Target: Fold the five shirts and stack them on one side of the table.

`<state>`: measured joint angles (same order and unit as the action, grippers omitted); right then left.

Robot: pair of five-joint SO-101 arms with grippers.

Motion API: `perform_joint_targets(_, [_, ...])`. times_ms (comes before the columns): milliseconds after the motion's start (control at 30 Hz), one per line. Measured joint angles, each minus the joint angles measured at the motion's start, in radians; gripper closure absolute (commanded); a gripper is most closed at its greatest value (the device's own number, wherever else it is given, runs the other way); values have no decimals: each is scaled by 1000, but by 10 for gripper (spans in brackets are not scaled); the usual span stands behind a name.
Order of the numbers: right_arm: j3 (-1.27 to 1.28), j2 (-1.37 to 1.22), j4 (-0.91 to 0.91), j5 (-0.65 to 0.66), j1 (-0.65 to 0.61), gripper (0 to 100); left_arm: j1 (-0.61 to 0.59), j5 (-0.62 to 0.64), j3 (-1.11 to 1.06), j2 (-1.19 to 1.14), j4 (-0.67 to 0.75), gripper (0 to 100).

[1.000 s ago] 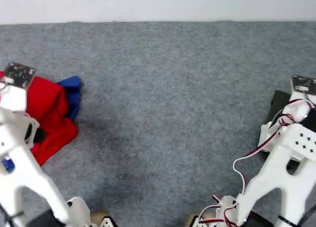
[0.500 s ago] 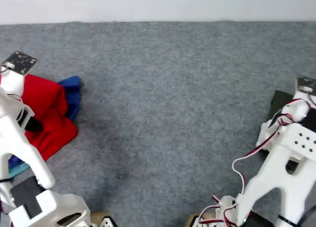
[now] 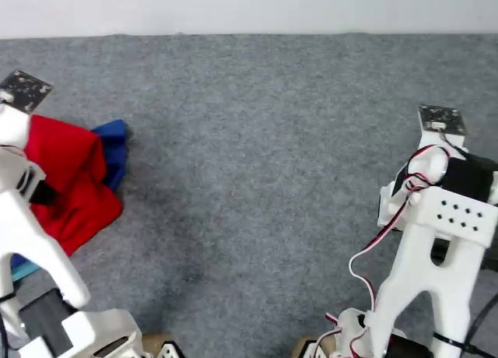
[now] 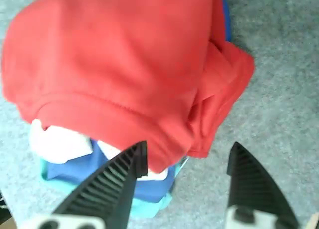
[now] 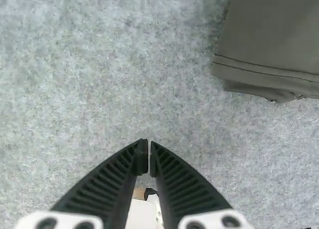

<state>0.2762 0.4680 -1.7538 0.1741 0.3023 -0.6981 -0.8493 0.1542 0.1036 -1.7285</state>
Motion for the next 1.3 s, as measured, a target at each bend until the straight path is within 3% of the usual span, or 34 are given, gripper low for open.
perform_joint_targets(200, [0,0,0,0,-2,990,-86,-17,2,0,0,734])
perform_joint_targets(433, [0,0,0,0,-2,990,-104,-17,-38,-25,-2,735])
perform_joint_targets(867, [0,0,0,0,-2,990,-26,3,-43,-94,-2,738])
perform_joint_targets(1133, [0,0,0,0,-2,990,54,44,-43,-103,5,869])
perform_joint_targets(1300, [0,0,0,0,-2,990,55,51,-110,-103,98,942])
